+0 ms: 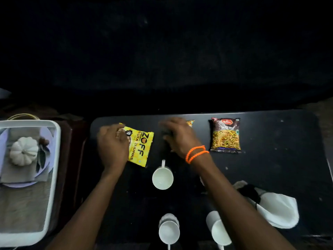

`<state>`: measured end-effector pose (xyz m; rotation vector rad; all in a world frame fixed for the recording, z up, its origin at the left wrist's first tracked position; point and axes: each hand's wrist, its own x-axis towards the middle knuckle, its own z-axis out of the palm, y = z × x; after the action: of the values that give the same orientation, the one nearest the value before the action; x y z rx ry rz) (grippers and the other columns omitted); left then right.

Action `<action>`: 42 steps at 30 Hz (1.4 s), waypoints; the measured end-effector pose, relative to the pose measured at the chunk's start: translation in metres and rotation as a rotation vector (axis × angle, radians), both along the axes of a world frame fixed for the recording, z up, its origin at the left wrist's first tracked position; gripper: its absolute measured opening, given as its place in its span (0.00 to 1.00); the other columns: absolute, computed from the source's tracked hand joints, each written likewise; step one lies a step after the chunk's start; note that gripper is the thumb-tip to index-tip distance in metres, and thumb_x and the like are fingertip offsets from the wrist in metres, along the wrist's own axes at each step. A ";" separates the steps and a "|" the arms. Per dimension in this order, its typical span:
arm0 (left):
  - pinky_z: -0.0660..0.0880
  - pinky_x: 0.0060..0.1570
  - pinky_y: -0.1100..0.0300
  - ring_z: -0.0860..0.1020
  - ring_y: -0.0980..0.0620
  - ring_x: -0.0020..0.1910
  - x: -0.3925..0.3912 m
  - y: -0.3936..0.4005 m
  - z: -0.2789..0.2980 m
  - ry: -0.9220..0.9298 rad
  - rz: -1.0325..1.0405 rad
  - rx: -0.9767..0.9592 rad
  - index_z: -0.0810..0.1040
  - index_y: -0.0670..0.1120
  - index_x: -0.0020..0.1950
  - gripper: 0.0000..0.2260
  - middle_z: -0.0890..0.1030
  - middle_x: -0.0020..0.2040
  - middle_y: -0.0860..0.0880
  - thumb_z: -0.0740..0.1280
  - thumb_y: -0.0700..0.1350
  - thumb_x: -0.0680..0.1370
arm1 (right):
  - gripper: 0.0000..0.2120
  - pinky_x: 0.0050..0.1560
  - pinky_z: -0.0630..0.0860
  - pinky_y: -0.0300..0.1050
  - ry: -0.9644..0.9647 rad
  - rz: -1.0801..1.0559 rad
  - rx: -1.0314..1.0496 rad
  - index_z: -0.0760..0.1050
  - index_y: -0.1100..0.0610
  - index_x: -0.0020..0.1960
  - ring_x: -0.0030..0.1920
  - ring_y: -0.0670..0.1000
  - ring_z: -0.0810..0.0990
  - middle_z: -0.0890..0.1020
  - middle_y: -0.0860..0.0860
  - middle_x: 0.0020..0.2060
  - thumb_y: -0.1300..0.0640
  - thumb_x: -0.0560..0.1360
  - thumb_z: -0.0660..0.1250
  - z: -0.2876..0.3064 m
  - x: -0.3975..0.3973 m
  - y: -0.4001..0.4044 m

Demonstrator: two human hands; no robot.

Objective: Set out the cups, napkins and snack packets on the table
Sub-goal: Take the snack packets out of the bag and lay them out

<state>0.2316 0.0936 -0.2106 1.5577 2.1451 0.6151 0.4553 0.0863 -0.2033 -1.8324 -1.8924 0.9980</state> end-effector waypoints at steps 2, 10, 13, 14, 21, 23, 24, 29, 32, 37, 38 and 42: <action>0.69 0.45 0.62 0.77 0.42 0.55 -0.020 -0.020 -0.011 0.026 0.139 -0.130 0.82 0.42 0.57 0.08 0.78 0.57 0.37 0.72 0.45 0.80 | 0.24 0.69 0.73 0.55 -0.031 0.217 -0.008 0.77 0.51 0.72 0.72 0.57 0.71 0.78 0.54 0.70 0.63 0.77 0.71 -0.005 -0.042 0.011; 0.77 0.64 0.50 0.78 0.42 0.61 -0.016 -0.023 -0.038 -0.163 -0.061 -0.152 0.81 0.40 0.69 0.17 0.75 0.65 0.37 0.73 0.38 0.79 | 0.24 0.59 0.76 0.58 -0.358 0.217 -0.090 0.72 0.51 0.73 0.64 0.65 0.76 0.76 0.61 0.65 0.61 0.78 0.66 -0.024 -0.090 0.015; 0.74 0.71 0.46 0.76 0.43 0.70 -0.011 0.000 -0.035 -0.168 -0.315 -0.235 0.81 0.44 0.71 0.20 0.75 0.71 0.41 0.74 0.40 0.78 | 0.24 0.51 0.79 0.58 -0.317 0.078 -0.099 0.70 0.56 0.73 0.60 0.66 0.78 0.72 0.62 0.66 0.65 0.77 0.65 -0.022 -0.082 0.011; 0.72 0.73 0.47 0.74 0.43 0.73 -0.009 0.005 -0.033 -0.163 -0.381 -0.278 0.80 0.46 0.73 0.22 0.74 0.74 0.42 0.75 0.41 0.78 | 0.26 0.51 0.80 0.58 -0.292 0.060 -0.102 0.69 0.55 0.74 0.60 0.66 0.78 0.71 0.62 0.67 0.66 0.77 0.66 -0.023 -0.079 0.010; 0.65 0.79 0.46 0.68 0.42 0.79 -0.021 0.021 -0.025 -0.102 -0.509 -0.352 0.77 0.49 0.75 0.27 0.69 0.81 0.43 0.75 0.36 0.77 | 0.26 0.58 0.82 0.58 -0.179 0.000 -0.157 0.74 0.59 0.70 0.58 0.67 0.82 0.70 0.61 0.69 0.67 0.73 0.75 -0.028 -0.078 0.009; 0.65 0.79 0.45 0.68 0.41 0.80 -0.025 0.022 -0.023 -0.077 -0.507 -0.345 0.78 0.48 0.75 0.27 0.69 0.81 0.42 0.75 0.35 0.77 | 0.28 0.59 0.81 0.59 -0.130 0.000 -0.164 0.73 0.59 0.70 0.58 0.68 0.81 0.70 0.61 0.69 0.65 0.72 0.77 -0.029 -0.080 0.008; 0.66 0.79 0.44 0.68 0.41 0.80 -0.027 0.022 -0.022 -0.065 -0.497 -0.342 0.78 0.48 0.75 0.27 0.69 0.81 0.42 0.75 0.35 0.77 | 0.30 0.60 0.81 0.59 -0.104 0.014 -0.175 0.73 0.59 0.71 0.60 0.68 0.80 0.70 0.61 0.69 0.63 0.72 0.78 -0.030 -0.079 0.008; 0.65 0.79 0.38 0.67 0.38 0.80 -0.027 0.020 -0.018 -0.035 -0.461 -0.305 0.76 0.49 0.76 0.26 0.68 0.81 0.42 0.74 0.37 0.78 | 0.24 0.62 0.79 0.57 -0.122 -0.082 -0.075 0.76 0.57 0.69 0.62 0.63 0.78 0.76 0.60 0.65 0.57 0.74 0.76 -0.019 -0.060 0.006; 0.62 0.78 0.35 0.65 0.37 0.80 -0.019 0.019 -0.014 -0.020 -0.510 -0.273 0.72 0.52 0.78 0.30 0.68 0.81 0.42 0.76 0.46 0.78 | 0.21 0.59 0.78 0.59 -0.322 -0.276 0.003 0.78 0.57 0.68 0.64 0.64 0.74 0.77 0.60 0.65 0.59 0.75 0.72 -0.014 -0.027 -0.001; 0.61 0.79 0.43 0.64 0.39 0.80 -0.008 0.017 -0.017 0.105 -0.605 -0.326 0.71 0.50 0.80 0.33 0.68 0.82 0.43 0.77 0.49 0.76 | 0.23 0.60 0.79 0.56 -0.377 -0.266 -0.115 0.76 0.55 0.70 0.68 0.61 0.70 0.72 0.58 0.69 0.66 0.76 0.70 -0.016 0.000 -0.015; 0.61 0.79 0.44 0.64 0.39 0.80 -0.008 0.018 -0.018 0.107 -0.603 -0.324 0.71 0.49 0.79 0.32 0.68 0.81 0.42 0.77 0.49 0.76 | 0.23 0.59 0.79 0.54 -0.374 -0.257 -0.107 0.76 0.55 0.70 0.68 0.60 0.70 0.72 0.58 0.69 0.67 0.76 0.71 -0.017 0.001 -0.015; 0.60 0.80 0.44 0.63 0.39 0.80 -0.007 0.020 -0.021 0.113 -0.586 -0.322 0.71 0.48 0.80 0.32 0.68 0.81 0.41 0.77 0.48 0.76 | 0.23 0.58 0.79 0.54 -0.395 -0.293 -0.103 0.76 0.55 0.69 0.67 0.60 0.71 0.73 0.58 0.68 0.68 0.76 0.70 -0.020 0.000 -0.016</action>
<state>0.2247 0.1137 -0.2311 1.9287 1.6215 -0.0111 0.4552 0.0707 -0.2234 -2.4268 -1.7198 0.6829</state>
